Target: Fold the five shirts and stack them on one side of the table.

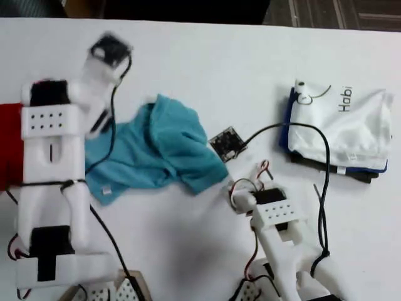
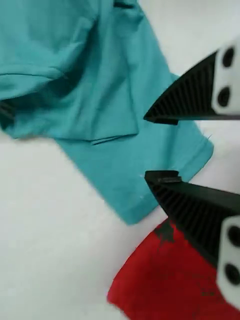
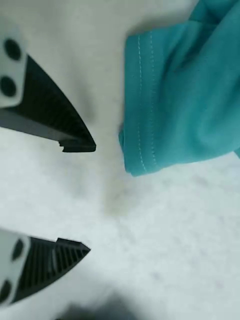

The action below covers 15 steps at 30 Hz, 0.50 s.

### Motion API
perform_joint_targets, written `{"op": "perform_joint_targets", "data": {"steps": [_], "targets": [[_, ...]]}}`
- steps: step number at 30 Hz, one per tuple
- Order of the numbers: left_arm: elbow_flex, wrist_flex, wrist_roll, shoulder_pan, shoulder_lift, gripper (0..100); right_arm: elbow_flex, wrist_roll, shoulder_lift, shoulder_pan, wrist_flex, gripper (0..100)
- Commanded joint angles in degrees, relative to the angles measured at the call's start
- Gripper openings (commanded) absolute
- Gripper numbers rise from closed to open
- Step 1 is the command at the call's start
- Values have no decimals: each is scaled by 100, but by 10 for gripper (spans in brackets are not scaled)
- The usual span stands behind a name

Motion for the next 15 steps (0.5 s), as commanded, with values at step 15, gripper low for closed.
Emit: {"op": "perform_joint_targets", "data": {"steps": [15], "targets": [[2712, -958, -413, -105, -281, 177, -26, 0, -189, -40, -233, 283]]}}
